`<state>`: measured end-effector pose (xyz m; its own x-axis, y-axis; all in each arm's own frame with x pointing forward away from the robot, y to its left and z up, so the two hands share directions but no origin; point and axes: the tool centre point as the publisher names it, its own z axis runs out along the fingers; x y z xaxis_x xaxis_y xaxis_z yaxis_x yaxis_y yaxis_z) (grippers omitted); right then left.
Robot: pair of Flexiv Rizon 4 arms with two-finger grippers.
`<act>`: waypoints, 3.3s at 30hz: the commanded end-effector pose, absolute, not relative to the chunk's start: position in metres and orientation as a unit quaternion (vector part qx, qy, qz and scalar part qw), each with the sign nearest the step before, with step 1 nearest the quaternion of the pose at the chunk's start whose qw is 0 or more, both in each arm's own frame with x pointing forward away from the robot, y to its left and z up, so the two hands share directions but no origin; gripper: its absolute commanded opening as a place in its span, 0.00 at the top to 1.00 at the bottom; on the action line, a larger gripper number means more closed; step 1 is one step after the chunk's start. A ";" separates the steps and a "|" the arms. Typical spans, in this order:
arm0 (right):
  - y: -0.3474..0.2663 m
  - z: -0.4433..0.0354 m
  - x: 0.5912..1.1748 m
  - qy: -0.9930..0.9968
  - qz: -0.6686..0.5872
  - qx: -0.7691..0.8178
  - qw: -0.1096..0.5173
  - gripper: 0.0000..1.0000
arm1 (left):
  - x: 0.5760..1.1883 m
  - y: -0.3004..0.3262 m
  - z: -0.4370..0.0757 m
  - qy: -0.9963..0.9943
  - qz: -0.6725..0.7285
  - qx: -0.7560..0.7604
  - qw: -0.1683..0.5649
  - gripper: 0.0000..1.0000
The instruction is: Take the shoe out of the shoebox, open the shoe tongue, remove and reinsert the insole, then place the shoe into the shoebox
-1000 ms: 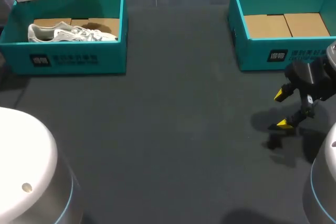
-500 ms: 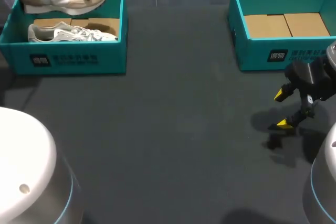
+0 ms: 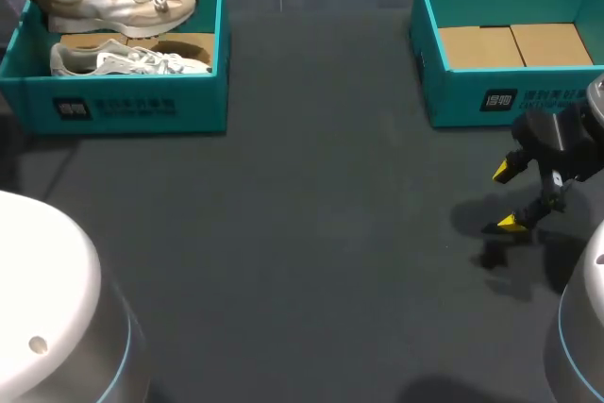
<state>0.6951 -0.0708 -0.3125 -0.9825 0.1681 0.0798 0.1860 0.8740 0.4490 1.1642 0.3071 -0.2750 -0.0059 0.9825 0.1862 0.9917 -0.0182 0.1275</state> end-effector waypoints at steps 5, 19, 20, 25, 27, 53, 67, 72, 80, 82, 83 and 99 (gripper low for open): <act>-0.071 -0.312 0.693 -0.968 -0.233 -0.092 0.018 0.00 | 1.174 0.303 -0.297 -0.705 -0.101 -0.701 0.037 1.00; -0.071 -0.312 0.693 -0.968 -0.233 -0.092 0.018 0.00 | 1.178 0.290 -0.317 -0.712 -0.103 -0.693 0.047 1.00; -0.071 -0.312 0.693 -0.968 -0.233 -0.092 0.018 0.00 | 1.179 0.290 -0.319 -0.712 -0.103 -0.693 0.048 1.00; -0.071 -0.312 0.693 -0.968 -0.233 -0.092 0.018 0.00 | 1.182 0.286 -0.327 -0.715 -0.100 -0.690 0.051 1.00; -0.071 -0.312 0.693 -0.968 -0.233 -0.092 0.018 0.00 | 1.182 0.285 -0.331 -0.715 -0.100 -0.690 0.053 1.00; -0.071 -0.312 0.693 -0.968 -0.233 -0.092 0.018 0.00 | 1.194 0.279 -0.368 -0.713 -0.101 -0.691 0.056 1.00; -0.071 -0.312 0.693 -0.968 -0.233 -0.092 0.018 0.00 | 1.196 0.275 -0.375 -0.708 -0.101 -0.697 0.048 0.59; -0.071 -0.312 0.693 -0.968 -0.233 -0.092 0.018 0.00 | 1.195 0.274 -0.373 -0.708 -0.096 -0.698 0.044 0.53; -0.071 -0.312 0.693 -0.968 -0.233 -0.092 0.018 0.00 | 1.195 0.270 -0.361 -0.707 -0.089 -0.701 0.032 0.36; -0.071 -0.312 0.693 -0.968 -0.233 -0.092 0.018 0.00 | 1.195 0.269 -0.358 -0.706 -0.088 -0.702 0.030 0.25; -0.071 -0.312 0.693 -0.968 -0.233 -0.092 0.018 0.00 | 1.195 0.270 -0.357 -0.706 -0.088 -0.702 0.029 0.21; -0.071 -0.312 0.693 -0.968 -0.233 -0.092 0.018 0.00 | 1.156 0.263 -0.280 -0.699 -0.058 -0.712 -0.028 0.00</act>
<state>0.6951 -0.0708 -0.3125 -0.9826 0.1680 0.0798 0.1859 0.8740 0.4490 1.1850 0.2615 -0.3038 0.0124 0.9991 0.0398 0.9960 -0.0159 0.0883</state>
